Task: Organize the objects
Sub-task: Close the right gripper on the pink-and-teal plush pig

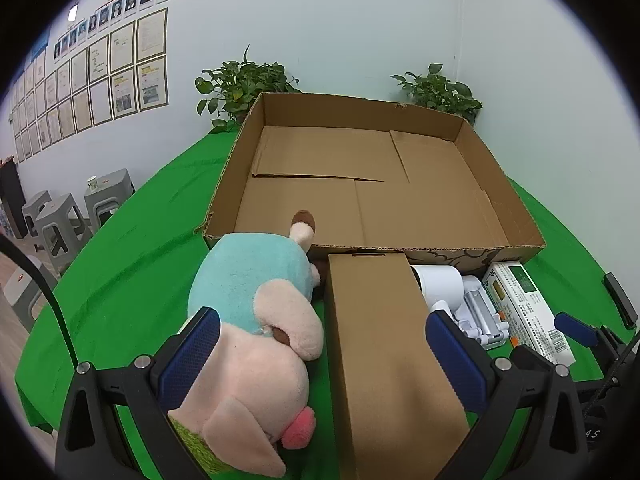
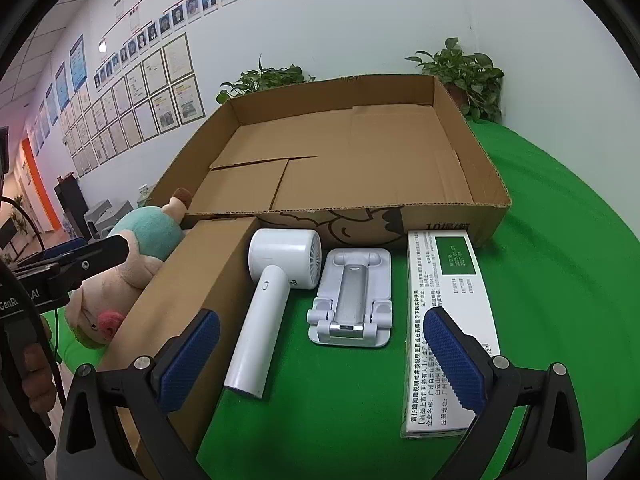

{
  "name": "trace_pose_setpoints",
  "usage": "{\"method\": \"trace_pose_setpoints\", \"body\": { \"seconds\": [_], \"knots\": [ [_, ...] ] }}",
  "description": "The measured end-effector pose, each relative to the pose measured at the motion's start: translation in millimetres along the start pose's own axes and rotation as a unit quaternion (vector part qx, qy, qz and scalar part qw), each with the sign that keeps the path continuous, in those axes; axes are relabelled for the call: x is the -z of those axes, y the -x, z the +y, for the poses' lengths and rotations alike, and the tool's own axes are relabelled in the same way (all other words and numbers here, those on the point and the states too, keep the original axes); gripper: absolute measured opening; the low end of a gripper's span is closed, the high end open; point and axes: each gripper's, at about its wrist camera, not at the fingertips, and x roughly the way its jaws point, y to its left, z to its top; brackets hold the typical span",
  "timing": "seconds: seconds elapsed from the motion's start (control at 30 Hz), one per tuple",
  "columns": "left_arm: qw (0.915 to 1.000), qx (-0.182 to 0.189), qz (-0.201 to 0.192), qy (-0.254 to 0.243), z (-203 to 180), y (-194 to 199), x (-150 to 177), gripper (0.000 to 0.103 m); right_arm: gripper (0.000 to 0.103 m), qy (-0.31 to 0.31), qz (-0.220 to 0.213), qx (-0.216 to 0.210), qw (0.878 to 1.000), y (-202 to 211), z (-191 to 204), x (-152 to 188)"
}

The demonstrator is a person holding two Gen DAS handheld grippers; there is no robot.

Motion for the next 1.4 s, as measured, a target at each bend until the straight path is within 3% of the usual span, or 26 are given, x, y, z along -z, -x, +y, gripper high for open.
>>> {"method": "trace_pose_setpoints", "body": {
  "seconds": [1.4],
  "knots": [
    [0.9998, 0.006, 0.006, 0.018, 31, 0, 7, 0.103, 0.103, 0.023, 0.005, -0.001, 1.000, -10, 16, -3]
  ]
}}
